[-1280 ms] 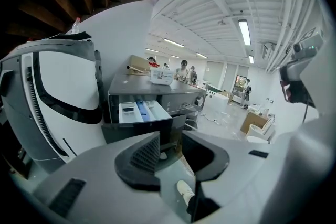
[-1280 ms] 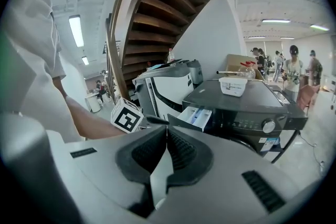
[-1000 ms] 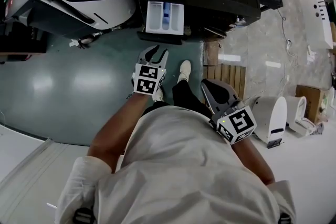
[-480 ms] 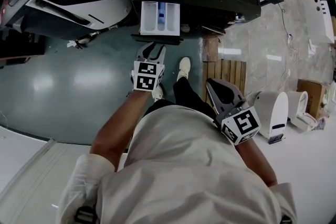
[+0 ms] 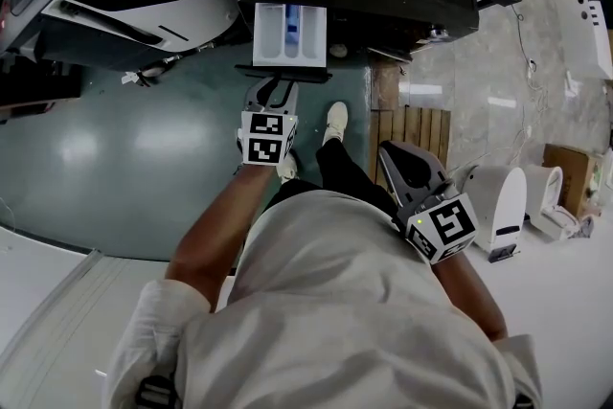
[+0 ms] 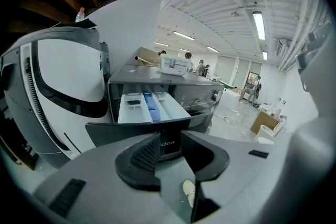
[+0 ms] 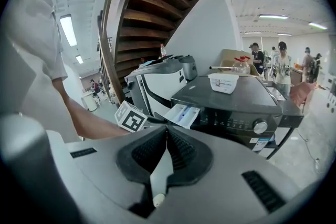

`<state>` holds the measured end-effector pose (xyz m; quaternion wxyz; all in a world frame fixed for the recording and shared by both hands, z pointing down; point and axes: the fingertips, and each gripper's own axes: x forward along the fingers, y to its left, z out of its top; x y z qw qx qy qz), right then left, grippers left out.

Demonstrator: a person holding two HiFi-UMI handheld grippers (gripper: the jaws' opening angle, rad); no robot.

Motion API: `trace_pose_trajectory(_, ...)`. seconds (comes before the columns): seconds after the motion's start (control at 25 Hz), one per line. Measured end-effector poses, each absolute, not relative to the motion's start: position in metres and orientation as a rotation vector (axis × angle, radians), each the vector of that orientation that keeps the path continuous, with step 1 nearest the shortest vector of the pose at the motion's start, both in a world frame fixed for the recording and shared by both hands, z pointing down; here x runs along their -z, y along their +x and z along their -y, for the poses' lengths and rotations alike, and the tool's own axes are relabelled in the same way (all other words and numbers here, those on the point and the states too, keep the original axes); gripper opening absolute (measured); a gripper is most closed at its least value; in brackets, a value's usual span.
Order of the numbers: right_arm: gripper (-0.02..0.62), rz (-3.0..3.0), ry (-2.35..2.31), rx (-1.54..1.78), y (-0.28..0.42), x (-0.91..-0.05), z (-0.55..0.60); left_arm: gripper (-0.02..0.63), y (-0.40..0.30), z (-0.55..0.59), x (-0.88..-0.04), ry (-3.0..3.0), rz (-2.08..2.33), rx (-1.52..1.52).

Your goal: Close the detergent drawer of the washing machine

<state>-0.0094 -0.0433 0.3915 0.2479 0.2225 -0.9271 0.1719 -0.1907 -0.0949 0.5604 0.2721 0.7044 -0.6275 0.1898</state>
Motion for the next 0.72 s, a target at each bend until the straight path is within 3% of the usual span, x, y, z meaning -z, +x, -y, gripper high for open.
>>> trace_pose_trajectory(0.72,0.008,2.56,0.584,-0.468,-0.011,-0.395,0.061,0.105,-0.191,0.108,-0.558,1.845,1.746,-0.523)
